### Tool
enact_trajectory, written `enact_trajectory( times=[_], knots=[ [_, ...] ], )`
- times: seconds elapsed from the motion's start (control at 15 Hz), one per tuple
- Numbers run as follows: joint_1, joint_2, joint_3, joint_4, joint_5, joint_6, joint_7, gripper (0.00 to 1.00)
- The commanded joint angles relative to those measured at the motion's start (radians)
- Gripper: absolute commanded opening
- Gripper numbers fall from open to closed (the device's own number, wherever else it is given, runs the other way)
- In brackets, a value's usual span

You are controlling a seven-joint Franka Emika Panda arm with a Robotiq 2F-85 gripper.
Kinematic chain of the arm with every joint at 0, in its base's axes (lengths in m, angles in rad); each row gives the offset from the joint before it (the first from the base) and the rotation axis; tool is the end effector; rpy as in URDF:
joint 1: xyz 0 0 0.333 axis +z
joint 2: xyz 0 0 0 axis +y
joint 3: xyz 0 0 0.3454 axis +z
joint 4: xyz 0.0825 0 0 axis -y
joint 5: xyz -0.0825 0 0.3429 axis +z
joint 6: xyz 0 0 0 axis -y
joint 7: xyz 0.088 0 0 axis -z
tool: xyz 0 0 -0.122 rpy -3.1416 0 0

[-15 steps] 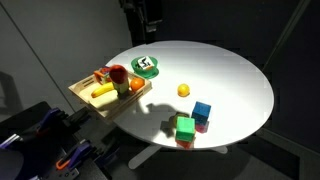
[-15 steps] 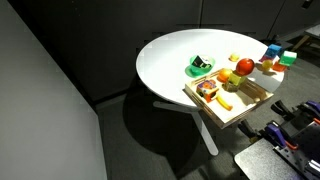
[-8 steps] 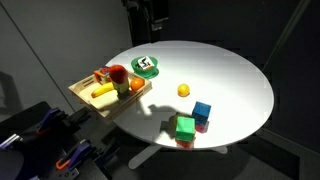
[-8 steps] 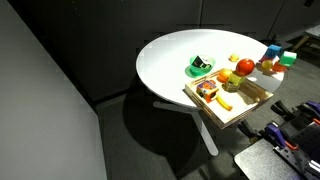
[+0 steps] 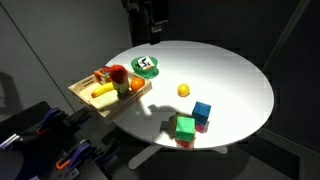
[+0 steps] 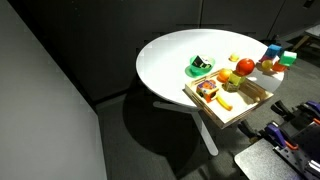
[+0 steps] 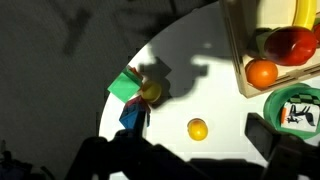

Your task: Put the green block in the box

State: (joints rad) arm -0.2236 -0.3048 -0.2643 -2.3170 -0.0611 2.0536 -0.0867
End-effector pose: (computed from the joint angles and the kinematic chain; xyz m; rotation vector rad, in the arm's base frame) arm 0.3612 -0.2050 0.4923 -3.0756 0.5649 -0.0592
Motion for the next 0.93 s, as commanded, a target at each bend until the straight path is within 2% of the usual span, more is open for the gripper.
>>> enact_trajectory(
  times=[0.0, 0.27, 0.87],
  knots=[
    [-0.016, 0.031, -0.01, 0.024, -0.004, 0.007, -0.014, 1.0],
    [-0.025, 0.079, -0.034, 0.031, -0.001, 0.05, -0.044, 1.0],
    [-0.045, 0.228, -0.088, 0.039, 0.031, 0.231, -0.159, 1.0]
  ],
)
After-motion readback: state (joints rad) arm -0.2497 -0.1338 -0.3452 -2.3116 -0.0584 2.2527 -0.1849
